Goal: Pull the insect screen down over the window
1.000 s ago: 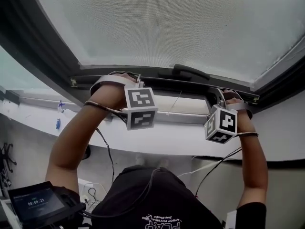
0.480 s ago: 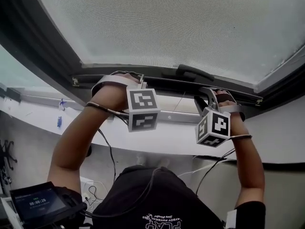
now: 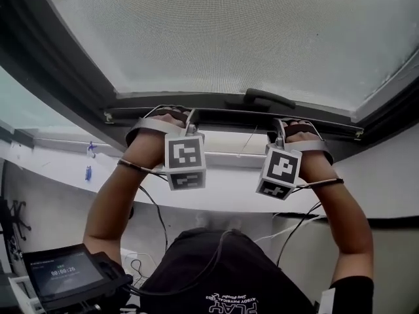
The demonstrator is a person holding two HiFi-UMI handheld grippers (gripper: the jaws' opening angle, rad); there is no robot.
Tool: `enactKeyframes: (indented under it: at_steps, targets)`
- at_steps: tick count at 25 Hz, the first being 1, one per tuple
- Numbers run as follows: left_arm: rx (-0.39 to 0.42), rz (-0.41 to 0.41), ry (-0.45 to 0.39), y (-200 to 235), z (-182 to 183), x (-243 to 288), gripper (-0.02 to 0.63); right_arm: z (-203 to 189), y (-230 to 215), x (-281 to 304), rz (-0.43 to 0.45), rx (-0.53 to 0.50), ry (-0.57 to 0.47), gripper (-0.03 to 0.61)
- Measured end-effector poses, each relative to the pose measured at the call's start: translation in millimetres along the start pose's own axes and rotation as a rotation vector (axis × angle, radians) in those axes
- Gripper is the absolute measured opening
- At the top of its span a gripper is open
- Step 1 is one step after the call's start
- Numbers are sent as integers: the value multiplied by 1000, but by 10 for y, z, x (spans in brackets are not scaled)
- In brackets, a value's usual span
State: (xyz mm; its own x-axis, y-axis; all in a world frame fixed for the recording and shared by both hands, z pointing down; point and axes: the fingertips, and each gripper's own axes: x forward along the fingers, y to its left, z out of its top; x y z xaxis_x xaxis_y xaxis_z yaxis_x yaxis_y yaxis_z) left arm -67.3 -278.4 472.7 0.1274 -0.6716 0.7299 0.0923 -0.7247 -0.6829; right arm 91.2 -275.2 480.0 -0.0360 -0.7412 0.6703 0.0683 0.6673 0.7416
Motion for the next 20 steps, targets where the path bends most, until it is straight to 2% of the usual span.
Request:
enactKeyframes:
  at_steps: [4, 6, 7, 8, 9, 10, 12, 15, 17, 19, 20]
  targets:
    - [-99, 89, -115, 11, -5, -289, 28, 29, 0, -95, -10, -1, 13, 106]
    - [-155, 79, -177, -61, 1, -331, 29, 44, 3, -102, -7, 1, 12, 106]
    - [-171, 67, -182, -86, 8, -290, 31, 39, 6, -99, -4, 3, 11, 106]
    - [-178, 53, -166, -100, 14, -226, 39, 26, 10, -95, 0, 6, 11, 106]
    - [-183, 34, -139, -111, 14, -161, 103, 11, 18, -91, 4, 7, 11, 106]
    - [-187, 12, -110, -126, 7, -111, 135, 5, 29, -88, 8, 6, 13, 106]
    - [-172, -9, -56, -169, -37, -54, 138, 31, 59, -80, 13, 1, 18, 106]
    - [-118, 1, 35, -246, -81, -8, 141, 69, 98, -58, 7, -15, 38, 107]
    - [-146, -23, 44, -267, -43, 16, 143, 55, 108, -35, 0, -23, 40, 107]
    - [-190, -42, 17, -243, -12, 36, 143, 39, 103, -3, -9, -23, 28, 110]
    - [-189, -37, 15, -218, -10, 53, 143, 30, 101, 14, -12, -21, 17, 128]
